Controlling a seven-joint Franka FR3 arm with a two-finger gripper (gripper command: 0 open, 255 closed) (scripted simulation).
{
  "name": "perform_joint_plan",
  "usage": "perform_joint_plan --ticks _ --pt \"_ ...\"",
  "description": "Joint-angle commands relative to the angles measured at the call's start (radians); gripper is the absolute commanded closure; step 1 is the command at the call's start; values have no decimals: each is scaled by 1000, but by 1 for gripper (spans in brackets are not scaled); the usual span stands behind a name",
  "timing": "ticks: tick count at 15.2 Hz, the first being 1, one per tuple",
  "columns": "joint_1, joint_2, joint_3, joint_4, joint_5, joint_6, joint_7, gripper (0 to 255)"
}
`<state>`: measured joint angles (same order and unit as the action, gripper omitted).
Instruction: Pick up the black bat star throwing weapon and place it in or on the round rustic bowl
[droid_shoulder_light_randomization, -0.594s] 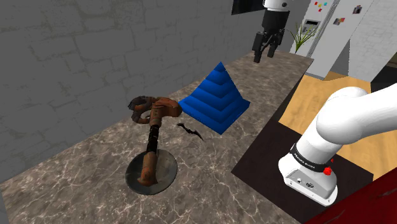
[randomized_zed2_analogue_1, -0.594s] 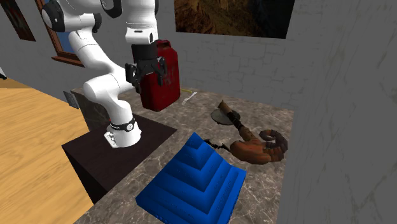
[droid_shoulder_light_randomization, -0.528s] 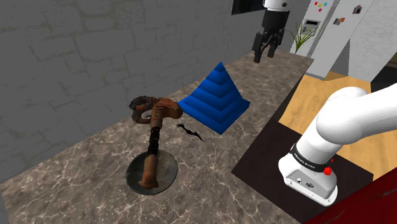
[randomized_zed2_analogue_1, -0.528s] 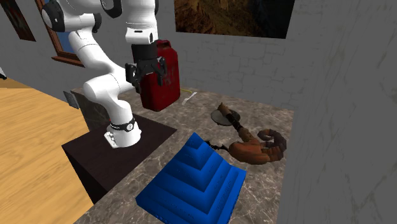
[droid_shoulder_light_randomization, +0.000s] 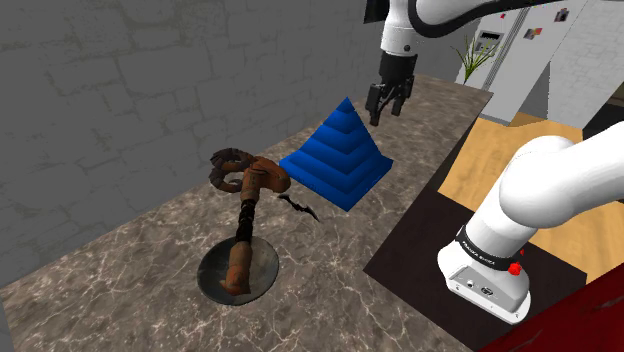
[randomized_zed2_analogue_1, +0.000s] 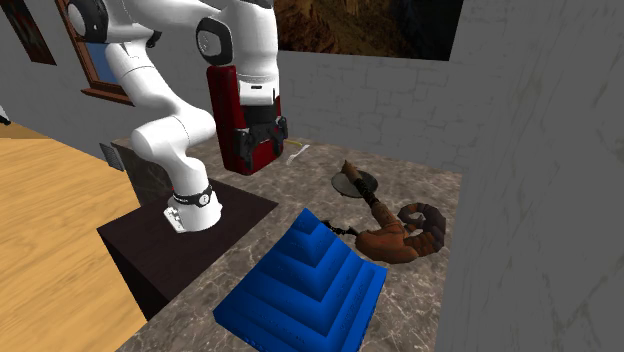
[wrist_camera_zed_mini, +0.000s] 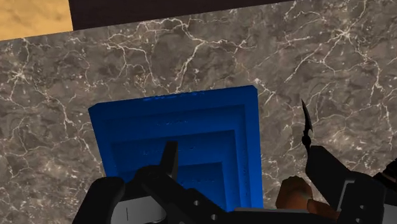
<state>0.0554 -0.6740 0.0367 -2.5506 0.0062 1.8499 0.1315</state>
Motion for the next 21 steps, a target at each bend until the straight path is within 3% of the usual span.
perform_joint_plan --ticks 1,12,16,21 --pt "15 50 27 -15 14 69 26 0" --pt "64 403 162 -14 22 433 170 0" --pt "71 560 205 30 -20 545 244 0" --pt "90 765 235 118 -122 656 362 0"
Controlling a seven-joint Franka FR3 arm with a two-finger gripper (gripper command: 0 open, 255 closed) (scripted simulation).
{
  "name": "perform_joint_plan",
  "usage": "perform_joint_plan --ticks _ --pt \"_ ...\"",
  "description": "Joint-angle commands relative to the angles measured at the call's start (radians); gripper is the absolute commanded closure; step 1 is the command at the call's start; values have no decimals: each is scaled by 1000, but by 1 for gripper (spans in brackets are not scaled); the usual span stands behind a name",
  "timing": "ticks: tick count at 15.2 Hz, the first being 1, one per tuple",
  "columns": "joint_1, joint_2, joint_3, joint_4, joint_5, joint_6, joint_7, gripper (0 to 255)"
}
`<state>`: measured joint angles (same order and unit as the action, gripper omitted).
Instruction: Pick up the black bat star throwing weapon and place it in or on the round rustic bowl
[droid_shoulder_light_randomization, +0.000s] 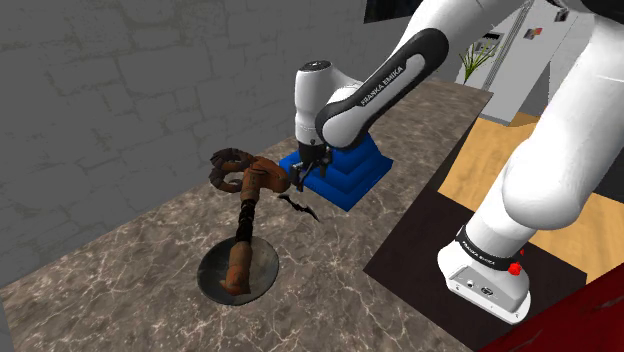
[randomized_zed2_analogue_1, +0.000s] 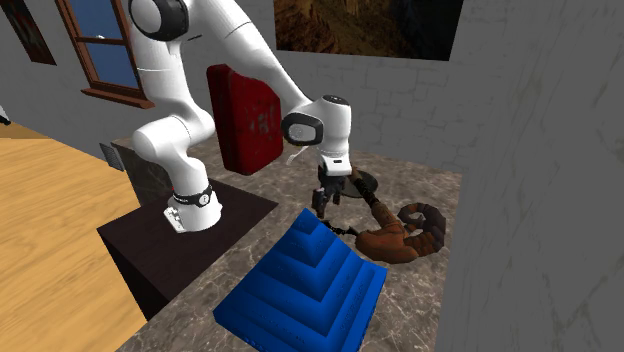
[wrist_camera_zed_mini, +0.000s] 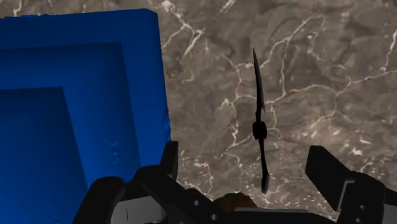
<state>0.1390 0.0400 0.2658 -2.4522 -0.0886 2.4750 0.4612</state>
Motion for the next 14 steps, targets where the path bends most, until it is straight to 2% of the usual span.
perform_joint_plan --ticks 1,4,11,14 --pt "14 93 6 41 -52 48 57 0" --pt "45 204 -4 106 -118 87 124 0" --pt "63 293 -36 111 -174 167 164 0" --pt "65 300 -40 112 -179 173 167 0"
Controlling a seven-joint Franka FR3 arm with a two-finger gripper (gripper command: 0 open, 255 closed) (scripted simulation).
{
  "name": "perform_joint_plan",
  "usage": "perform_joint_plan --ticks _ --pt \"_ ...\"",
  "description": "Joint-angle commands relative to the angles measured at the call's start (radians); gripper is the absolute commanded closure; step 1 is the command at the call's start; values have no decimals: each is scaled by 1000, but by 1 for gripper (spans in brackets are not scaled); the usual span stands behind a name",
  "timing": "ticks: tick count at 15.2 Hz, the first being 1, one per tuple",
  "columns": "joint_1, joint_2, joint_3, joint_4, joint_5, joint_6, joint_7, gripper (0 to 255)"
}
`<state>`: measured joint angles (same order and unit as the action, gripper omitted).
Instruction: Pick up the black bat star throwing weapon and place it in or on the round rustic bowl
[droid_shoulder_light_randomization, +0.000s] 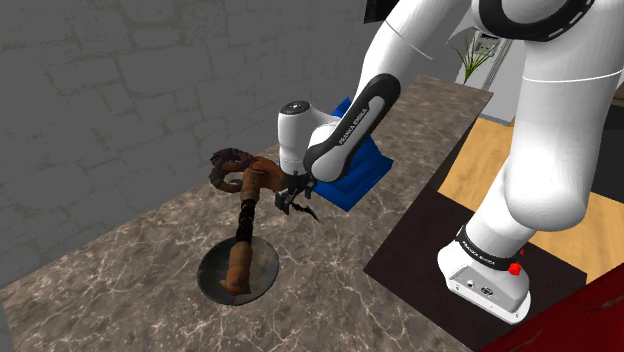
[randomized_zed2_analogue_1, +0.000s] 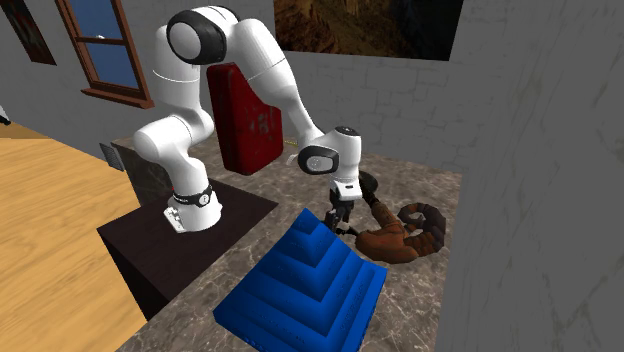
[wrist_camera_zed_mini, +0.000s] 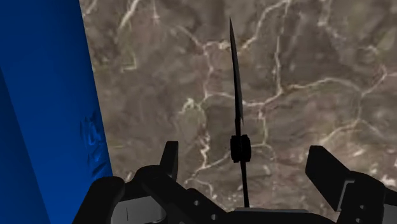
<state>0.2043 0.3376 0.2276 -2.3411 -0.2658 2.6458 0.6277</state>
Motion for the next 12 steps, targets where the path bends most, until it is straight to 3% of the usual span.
perform_joint_plan --ticks 1,5,6,12 --pt "0 3 -1 1 -2 3 0 0" --pt "0 3 -1 1 -2 2 0 0" --pt "0 3 -1 1 -2 2 0 255" --pt "0 3 -1 1 -2 2 0 255"
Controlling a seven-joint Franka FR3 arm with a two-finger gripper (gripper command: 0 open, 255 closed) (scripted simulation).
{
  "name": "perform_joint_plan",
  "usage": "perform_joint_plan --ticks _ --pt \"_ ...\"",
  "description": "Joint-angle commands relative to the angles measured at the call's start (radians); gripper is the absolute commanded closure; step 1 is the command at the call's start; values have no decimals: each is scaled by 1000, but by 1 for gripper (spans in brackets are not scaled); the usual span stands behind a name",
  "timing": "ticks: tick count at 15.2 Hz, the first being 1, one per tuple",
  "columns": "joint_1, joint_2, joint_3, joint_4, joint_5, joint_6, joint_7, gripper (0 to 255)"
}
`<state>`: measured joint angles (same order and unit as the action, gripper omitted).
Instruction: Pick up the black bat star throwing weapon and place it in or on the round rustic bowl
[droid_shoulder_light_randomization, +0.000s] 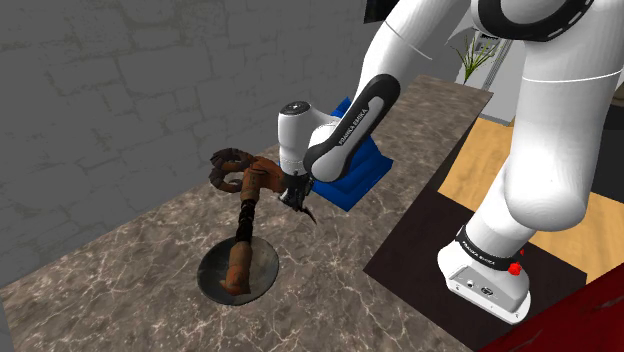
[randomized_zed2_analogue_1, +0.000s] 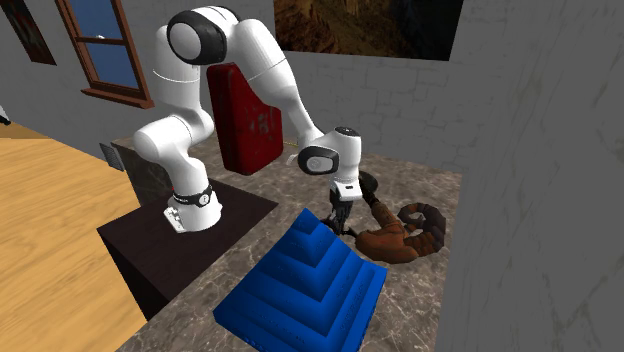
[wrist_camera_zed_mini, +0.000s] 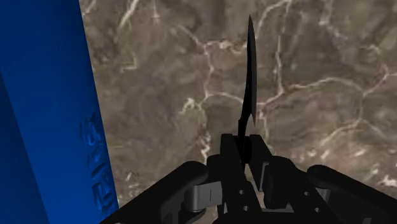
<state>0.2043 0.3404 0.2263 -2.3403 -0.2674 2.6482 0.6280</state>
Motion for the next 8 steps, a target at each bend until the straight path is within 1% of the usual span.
perform_joint_plan --ticks 1,3,8 --pt "0 0 0 0 0 0 0 255" --pt "0 0 0 0 0 0 0 255" --pt "-16 -65 24 -6 40 -56 -31 255"
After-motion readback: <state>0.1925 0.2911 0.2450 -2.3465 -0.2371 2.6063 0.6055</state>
